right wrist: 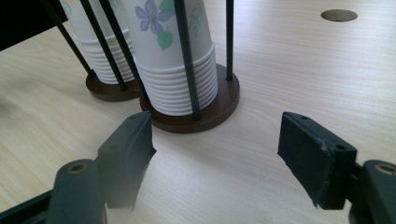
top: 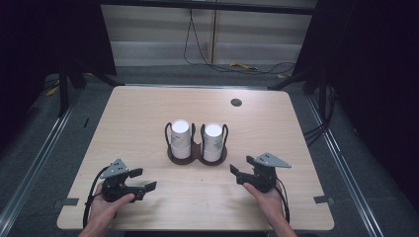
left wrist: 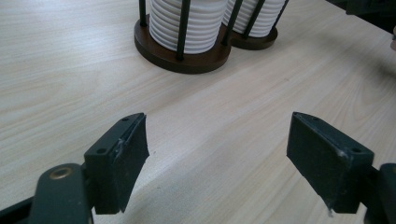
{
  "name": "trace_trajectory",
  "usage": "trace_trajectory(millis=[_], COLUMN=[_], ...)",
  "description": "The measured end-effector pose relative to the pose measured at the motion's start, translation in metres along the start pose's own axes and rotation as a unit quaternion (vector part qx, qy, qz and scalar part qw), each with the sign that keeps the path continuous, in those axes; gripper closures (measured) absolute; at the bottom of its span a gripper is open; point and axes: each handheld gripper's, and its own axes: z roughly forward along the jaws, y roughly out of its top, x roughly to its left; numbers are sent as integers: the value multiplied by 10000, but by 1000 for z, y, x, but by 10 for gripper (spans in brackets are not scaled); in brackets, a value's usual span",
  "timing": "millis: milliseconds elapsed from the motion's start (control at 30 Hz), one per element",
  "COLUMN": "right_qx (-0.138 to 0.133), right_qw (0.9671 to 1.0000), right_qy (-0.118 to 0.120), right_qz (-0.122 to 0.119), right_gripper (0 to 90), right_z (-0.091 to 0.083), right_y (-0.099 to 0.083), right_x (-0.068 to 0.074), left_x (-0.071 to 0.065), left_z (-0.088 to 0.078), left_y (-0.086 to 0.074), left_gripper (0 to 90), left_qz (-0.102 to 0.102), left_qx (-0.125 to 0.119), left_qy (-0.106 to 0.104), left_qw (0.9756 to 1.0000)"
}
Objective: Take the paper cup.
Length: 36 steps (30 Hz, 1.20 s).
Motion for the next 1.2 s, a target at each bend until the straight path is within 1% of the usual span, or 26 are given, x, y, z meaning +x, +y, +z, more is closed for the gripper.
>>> trace_trajectory(millis=[67,133,167,233,267,300,333,367,433,467,500,533,600,633,667,700,800,867,967,1000,1033,1067,1100,1133,1167,1200], right_qx=[9,-37,-42,-23,-49,-66,-91,-104,-67,-43,-19,-26,-79,-150,-150,-148,-133,-137,-153,-160,-162,-162,-169,-169,-97,-66], right_qw=[10000,10000,10000,10000,9999,9999,9999,9998,9997,9996,9994,9993,9990,9990,9990,9986,9985,9984,9982,9980,9978,9978,9971,9971,9967,9965], right_qy=[48,35,38,62,135,134,105,135,149,204,231,258,306,296,296,379,384,412,470,499,517,517,610,610,719,781], right_qz=[-15,-64,-57,-73,-38,-61,-86,-113,-159,-215,-258,-283,-302,-306,-306,-327,-354,-361,-347,-357,-391,-391,-416,-416,-369,-303], right_gripper=[250,230,217,211,210,207,196,191,192,204,230,271,277,275,275,305,306,310,316,316,318,318,328,328,343,356], right_z=[0,0,0,-1,-2,-3,-3,-3,-1,0,0,1,1,1,1,1,2,2,2,2,2,2,2,2,2,2], right_y=[0,1,2,2,5,5,6,6,6,7,7,7,9,10,10,10,10,11,13,14,15,15,17,17,20,22], right_x=[1,2,2,2,3,3,4,5,5,6,6,7,8,8,8,8,9,10,12,12,13,13,14,14,14,14], left_x=[1,1,0,-1,-2,-3,-4,-4,-5,-5,-5,-5,-5,-5,-5,-6,-8,-9,-9,-9,-9,-9,-8,-8,-9,-9], left_z=[0,0,1,1,1,2,2,2,4,4,3,3,3,4,4,4,5,5,5,5,5,5,3,3,2,2], left_y=[0,0,1,2,3,3,3,3,3,4,4,4,4,4,4,5,7,8,8,8,8,8,9,9,10,10], left_gripper=[200,199,198,182,173,173,173,174,174,194,236,244,252,294,315,323,356,361,372,380,413,408,411,422,424,429], left_qz=[9,1,69,82,117,144,207,226,188,179,171,202,234,184,184,192,226,284,290,310,259,259,215,215,370,312], left_qx=[2,13,49,63,38,21,43,58,56,66,42,11,51,134,134,149,152,124,106,71,60,60,9,9,-55,-97], left_qy=[-13,-49,-36,-39,-66,-72,-31,-50,-136,-174,-185,-148,-144,-271,-271,-404,-544,-522,-539,-580,-632,-632,-656,-656,-502,-496], left_qw=[10000,10000,10000,9999,9999,9999,9998,9997,9997,9997,9997,9997,9996,9994,9994,9989,9981,9982,9981,9978,9976,9976,9976,9976,9980,9982])
